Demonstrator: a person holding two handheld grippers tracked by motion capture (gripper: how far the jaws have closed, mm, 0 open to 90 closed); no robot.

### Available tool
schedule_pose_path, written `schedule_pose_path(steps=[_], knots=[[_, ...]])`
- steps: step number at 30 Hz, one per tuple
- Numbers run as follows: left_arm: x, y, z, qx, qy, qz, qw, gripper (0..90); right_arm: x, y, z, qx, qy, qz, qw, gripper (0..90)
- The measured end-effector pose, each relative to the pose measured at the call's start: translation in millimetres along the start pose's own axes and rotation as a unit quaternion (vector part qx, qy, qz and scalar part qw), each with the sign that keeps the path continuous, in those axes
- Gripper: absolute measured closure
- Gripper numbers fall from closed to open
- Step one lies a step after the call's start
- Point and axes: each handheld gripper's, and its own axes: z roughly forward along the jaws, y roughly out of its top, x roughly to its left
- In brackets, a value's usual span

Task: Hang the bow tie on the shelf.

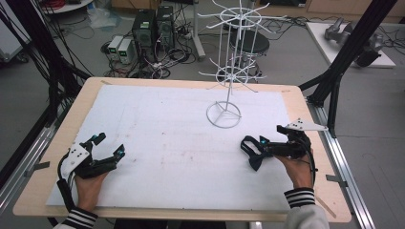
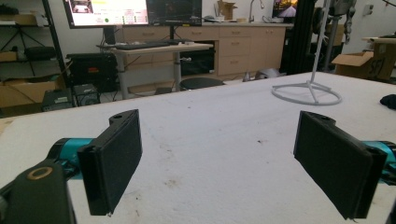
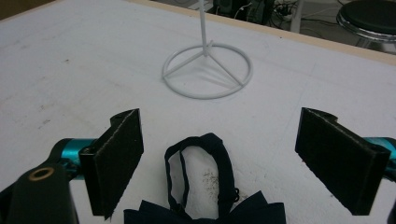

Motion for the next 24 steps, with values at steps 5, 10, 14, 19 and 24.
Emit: schedule_pose_path(steps=[5,10,14,19,24], knots=[[-0.1,0.0,0.1,0.0,0.0,0.0,1.0,15.7,-1.2,1.0,2.8,0.01,0.003,-0.001,0.9999,15.3],[-0.1,0.0,-0.1,0.001,0.0,0.001,1.0,15.7,-2.7,7.3,8.5,0.026,0.006,-0.008,0.9996,16.2],[-0.1,0.1,-0.1,0.001,0.0,0.002,1.0,15.7,-4.1,12.0,12.6,0.038,0.007,-0.012,0.9992,16.4],[-0.1,0.1,-0.1,0.001,0.001,0.002,1.0,15.7,-4.7,14.6,16.5,0.05,0.011,-0.013,0.9986,17.9],[-0.2,0.0,-0.1,0.001,0.001,0.003,1.0,15.8,-6.5,18.4,22.4,0.065,0.016,-0.016,0.9976,19.7]])
